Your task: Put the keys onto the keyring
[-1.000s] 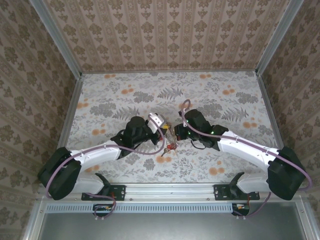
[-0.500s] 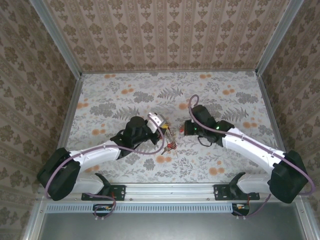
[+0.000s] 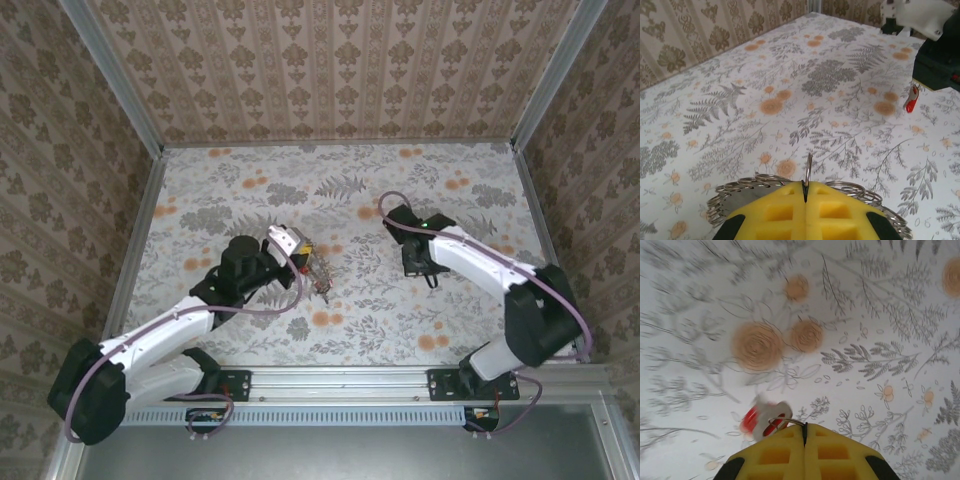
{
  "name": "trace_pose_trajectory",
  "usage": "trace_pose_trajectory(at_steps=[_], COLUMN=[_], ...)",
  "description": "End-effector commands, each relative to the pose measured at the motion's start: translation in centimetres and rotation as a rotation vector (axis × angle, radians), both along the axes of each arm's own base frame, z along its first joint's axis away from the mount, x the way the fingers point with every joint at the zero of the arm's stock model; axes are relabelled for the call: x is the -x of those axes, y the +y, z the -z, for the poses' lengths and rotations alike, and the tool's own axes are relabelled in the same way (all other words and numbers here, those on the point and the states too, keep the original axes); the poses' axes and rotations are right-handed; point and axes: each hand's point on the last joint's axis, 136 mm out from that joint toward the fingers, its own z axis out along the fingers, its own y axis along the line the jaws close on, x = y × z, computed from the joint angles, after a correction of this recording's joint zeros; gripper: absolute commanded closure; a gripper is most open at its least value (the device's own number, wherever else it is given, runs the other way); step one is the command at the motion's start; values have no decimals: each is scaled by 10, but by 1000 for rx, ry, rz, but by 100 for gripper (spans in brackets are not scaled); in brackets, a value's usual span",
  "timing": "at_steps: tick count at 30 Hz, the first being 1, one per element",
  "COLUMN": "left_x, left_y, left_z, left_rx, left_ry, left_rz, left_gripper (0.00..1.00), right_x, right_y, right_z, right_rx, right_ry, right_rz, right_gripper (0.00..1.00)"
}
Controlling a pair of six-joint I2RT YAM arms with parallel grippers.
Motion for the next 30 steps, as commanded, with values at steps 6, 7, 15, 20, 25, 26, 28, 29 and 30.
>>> trace_pose_trajectory(at_steps=[6, 7, 15, 20, 25, 26, 28, 29, 30], left_x=[2, 3, 4, 5, 5, 5, 5, 5, 6], left_y=[5, 5, 8, 9, 9, 9, 9, 9, 9], left_z=[-9, -8, -6, -4, -3, -2, -2, -2, -2], left_rx=[27, 28, 34, 37, 34, 35, 33, 34, 33], left_ry=[-32, -32, -30, -23, -24, -23, -24, -24, -25], left_rz=[11, 12, 4, 4, 2, 2, 3, 4, 6], left_gripper=[100, 100, 100, 100, 100, 100, 100, 100, 100], right_x=[-17, -19, -34, -37, -40, -40, -38, -38, -38], right_y=[37, 41, 78, 83, 89, 90, 95, 95, 94], right_z=[35, 38, 54, 42, 25, 22, 16, 13, 11], right_rx=[-42, -52, -131, -157, -236, -269, -346, -378, -401], right_ry=[45, 48, 99, 87, 64, 63, 70, 73, 78], right_rz=[-17, -20, -85, -133, -241, -266, -323, -349, -378], right_gripper=[100, 100, 98, 78, 68, 67, 65, 65, 64])
